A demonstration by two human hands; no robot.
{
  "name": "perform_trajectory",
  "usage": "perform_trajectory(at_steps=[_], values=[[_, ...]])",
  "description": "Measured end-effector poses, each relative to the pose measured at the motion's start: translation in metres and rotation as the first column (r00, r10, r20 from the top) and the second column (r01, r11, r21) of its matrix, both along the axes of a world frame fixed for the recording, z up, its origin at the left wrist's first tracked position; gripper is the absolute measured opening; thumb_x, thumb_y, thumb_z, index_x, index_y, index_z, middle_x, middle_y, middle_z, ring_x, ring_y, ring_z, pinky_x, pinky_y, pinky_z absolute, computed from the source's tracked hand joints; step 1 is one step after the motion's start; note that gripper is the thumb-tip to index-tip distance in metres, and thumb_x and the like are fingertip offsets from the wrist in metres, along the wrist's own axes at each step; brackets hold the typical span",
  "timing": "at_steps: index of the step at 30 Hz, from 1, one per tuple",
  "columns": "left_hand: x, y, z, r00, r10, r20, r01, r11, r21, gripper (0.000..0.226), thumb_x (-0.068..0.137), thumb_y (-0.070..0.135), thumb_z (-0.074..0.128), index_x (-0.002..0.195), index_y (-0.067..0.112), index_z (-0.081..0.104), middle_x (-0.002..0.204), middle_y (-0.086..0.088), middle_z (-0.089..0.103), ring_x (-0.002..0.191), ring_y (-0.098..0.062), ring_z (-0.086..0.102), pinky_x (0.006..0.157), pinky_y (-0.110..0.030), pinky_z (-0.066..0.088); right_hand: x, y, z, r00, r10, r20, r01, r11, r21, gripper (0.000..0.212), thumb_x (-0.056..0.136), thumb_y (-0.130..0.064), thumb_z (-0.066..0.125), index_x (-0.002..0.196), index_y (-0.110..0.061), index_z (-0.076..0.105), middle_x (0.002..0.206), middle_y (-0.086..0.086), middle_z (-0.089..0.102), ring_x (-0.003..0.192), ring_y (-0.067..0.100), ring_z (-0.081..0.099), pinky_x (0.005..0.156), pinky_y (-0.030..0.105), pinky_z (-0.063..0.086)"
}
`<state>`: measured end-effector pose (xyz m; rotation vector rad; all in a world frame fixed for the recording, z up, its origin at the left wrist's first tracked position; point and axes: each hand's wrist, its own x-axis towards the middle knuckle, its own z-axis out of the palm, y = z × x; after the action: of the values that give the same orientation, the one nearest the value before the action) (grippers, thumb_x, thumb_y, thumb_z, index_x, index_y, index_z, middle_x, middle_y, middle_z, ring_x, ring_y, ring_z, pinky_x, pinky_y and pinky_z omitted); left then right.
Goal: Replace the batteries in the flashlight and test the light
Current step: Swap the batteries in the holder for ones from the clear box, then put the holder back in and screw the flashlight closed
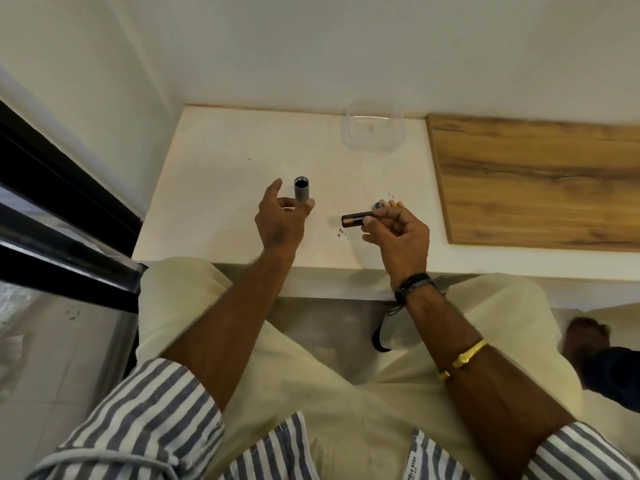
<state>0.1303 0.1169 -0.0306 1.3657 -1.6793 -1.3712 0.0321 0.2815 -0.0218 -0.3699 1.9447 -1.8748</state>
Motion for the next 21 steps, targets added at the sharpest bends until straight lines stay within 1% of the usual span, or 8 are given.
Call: perform_trajectory(at_steps=[2, 5, 8, 10, 14, 17, 19, 21], values=[[-0.003, -0.005, 0.0, 0.994, -0.095, 0.051, 0.096, 0.995, -0.012, 0.071, 0.08, 0.032, 0.081, 0.142, 0.019, 0.049, 0.099, 0.004, 0.063, 0.096, -0.015, 0.062, 0.091, -0.037, 0.055, 0.0, 0.0, 0.0, 1.0, -0.007, 0.003, 0.007, 1.0, -0.002, 0.016, 0.085, -0.002, 0.078, 0.098, -0.01, 0.073, 0.085, -0.01, 0.079, 0.083, 0.019, 0.077, 0.073, 0.039, 0.065], [-0.005, -0.008, 0.0, 0.982, -0.138, 0.13, 0.149, 0.985, -0.082, 0.047, 0.083, 0.033, 0.077, 0.125, 0.019, 0.064, 0.094, -0.004, 0.068, 0.089, -0.019, 0.063, 0.087, -0.04, 0.055, -0.002, 0.001, 0.001, 1.0, -0.012, 0.02, 0.013, 1.0, -0.015, 0.016, 0.085, -0.001, 0.077, 0.098, -0.009, 0.073, 0.085, -0.009, 0.079, 0.084, 0.019, 0.076, 0.073, 0.039, 0.065], [-0.003, -0.009, 0.001, 0.978, -0.131, 0.164, 0.151, 0.982, -0.115, 0.031, 0.086, 0.034, 0.073, 0.112, 0.018, 0.069, 0.092, -0.007, 0.07, 0.089, -0.023, 0.064, 0.085, -0.042, 0.054, -0.003, 0.0, 0.001, 0.999, -0.013, 0.033, 0.014, 1.0, -0.028, 0.015, 0.086, 0.0, 0.077, 0.098, -0.007, 0.072, 0.084, -0.008, 0.078, 0.084, 0.02, 0.075, 0.075, 0.041, 0.065], [-0.001, -0.008, 0.002, 0.971, -0.144, 0.189, 0.171, 0.977, -0.131, 0.033, 0.086, 0.036, 0.074, 0.112, 0.017, 0.069, 0.099, -0.008, 0.067, 0.091, -0.023, 0.064, 0.083, -0.039, 0.053, -0.003, 0.0, 0.002, 0.999, -0.021, 0.041, 0.022, 0.999, -0.036, 0.015, 0.086, 0.001, 0.077, 0.098, -0.006, 0.072, 0.089, -0.005, 0.078, 0.085, 0.021, 0.075, 0.076, 0.043, 0.064], [0.007, -0.003, 0.007, 0.957, -0.206, 0.204, 0.247, 0.947, -0.204, 0.038, 0.088, 0.034, 0.073, 0.118, 0.012, 0.066, 0.118, -0.009, 0.063, 0.104, -0.022, 0.061, 0.082, -0.028, 0.044, -0.003, 0.0, 0.003, 0.998, -0.04, 0.05, 0.043, 0.997, -0.062, 0.015, 0.087, 0.001, 0.076, 0.101, -0.003, 0.071, 0.111, 0.018, 0.074, 0.093, 0.034, 0.075, 0.078, 0.046, 0.063], [0.018, 0.004, 0.013, 0.911, -0.334, 0.243, 0.396, 0.873, -0.285, 0.034, 0.093, 0.03, 0.067, 0.119, 0.009, 0.064, 0.119, -0.008, 0.069, 0.108, -0.022, 0.063, 0.085, -0.029, 0.045, -0.003, 0.0, 0.005, 0.997, -0.042, 0.066, 0.049, 0.993, -0.105, 0.016, 0.088, 0.001, 0.075, 0.103, 0.001, 0.07, 0.103, 0.017, 0.075, 0.088, 0.032, 0.074, 0.079, 0.045, 0.064], [0.026, 0.011, 0.017, 0.887, -0.381, 0.262, 0.454, 0.825, -0.337, 0.029, 0.094, 0.029, 0.066, 0.118, 0.012, 0.063, 0.111, -0.004, 0.072, 0.098, -0.018, 0.064, 0.079, -0.026, 0.045, -0.002, 0.0, 0.008, 0.996, -0.036, 0.082, 0.048, 0.988, -0.146, 0.016, 0.088, 0.001, 0.075, 0.104, 0.001, 0.07, 0.092, 0.013, 0.076, 0.083, 0.029, 0.074, 0.077, 0.042, 0.064], [0.032, 0.019, 0.018, 0.859, -0.394, 0.328, 0.503, 0.77, -0.392, 0.025, 0.095, 0.03, 0.064, 0.115, 0.015, 0.062, 0.104, -0.002, 0.07, 0.091, -0.017, 0.06, 0.076, -0.028, 0.045, -0.002, 0.001, 0.011, 0.995, -0.03, 0.094, 0.047, 0.982, -0.183, 0.016, 0.088, 0.001, 0.074, 0.104, 0.001, 0.07, 0.088, 0.012, 0.076, 0.082, 0.029, 0.074, 0.077, 0.04, 0.064]])
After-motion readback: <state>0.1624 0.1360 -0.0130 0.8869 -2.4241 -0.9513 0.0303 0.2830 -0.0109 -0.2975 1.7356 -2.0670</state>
